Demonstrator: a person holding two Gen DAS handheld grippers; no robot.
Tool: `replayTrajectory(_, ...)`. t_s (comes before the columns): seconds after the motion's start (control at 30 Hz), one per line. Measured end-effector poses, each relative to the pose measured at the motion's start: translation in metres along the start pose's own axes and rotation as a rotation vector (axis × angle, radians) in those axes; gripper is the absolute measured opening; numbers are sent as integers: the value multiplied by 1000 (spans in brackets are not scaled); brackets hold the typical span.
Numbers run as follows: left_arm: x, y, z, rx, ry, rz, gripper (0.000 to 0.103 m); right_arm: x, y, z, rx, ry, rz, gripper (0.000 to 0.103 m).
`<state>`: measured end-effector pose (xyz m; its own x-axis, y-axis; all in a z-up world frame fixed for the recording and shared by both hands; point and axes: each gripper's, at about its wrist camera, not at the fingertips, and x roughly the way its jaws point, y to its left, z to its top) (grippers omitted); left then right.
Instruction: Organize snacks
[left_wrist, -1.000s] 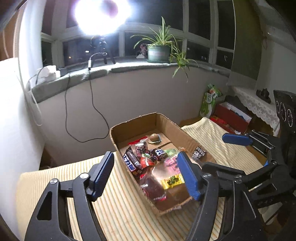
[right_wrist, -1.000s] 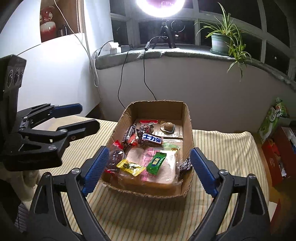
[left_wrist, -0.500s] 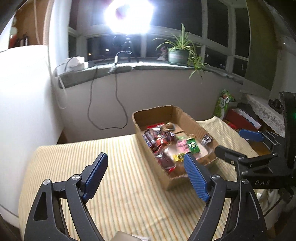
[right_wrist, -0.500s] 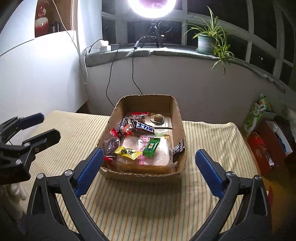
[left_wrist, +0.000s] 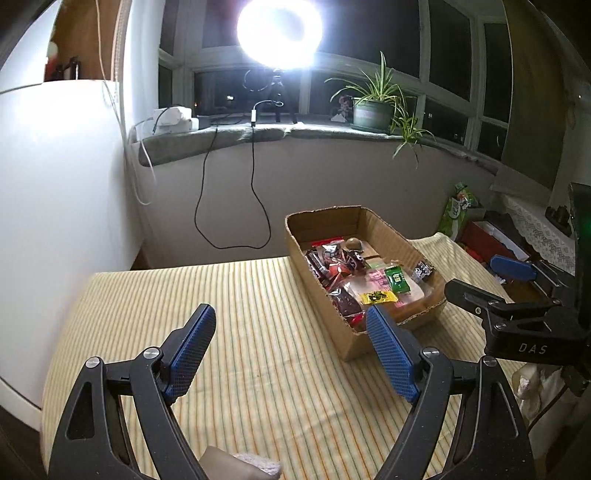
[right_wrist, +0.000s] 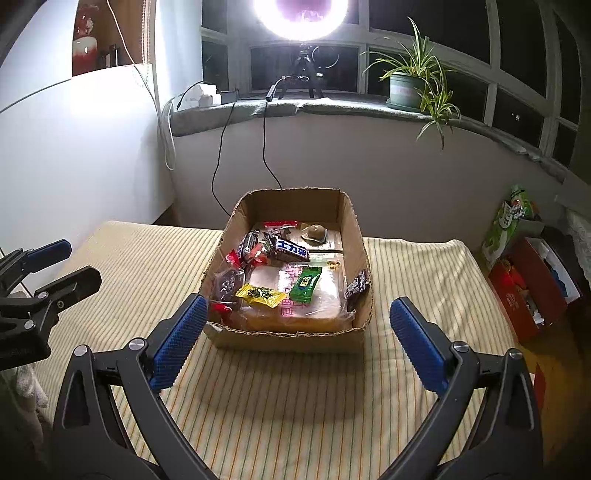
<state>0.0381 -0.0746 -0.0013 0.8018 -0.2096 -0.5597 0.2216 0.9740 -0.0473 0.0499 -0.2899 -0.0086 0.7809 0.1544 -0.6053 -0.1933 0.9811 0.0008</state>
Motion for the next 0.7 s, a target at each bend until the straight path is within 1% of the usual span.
replayTrajectory(0.7,-9,-6,-1,10,-15,7,84,-9,3,1,-12,-17,7,101)
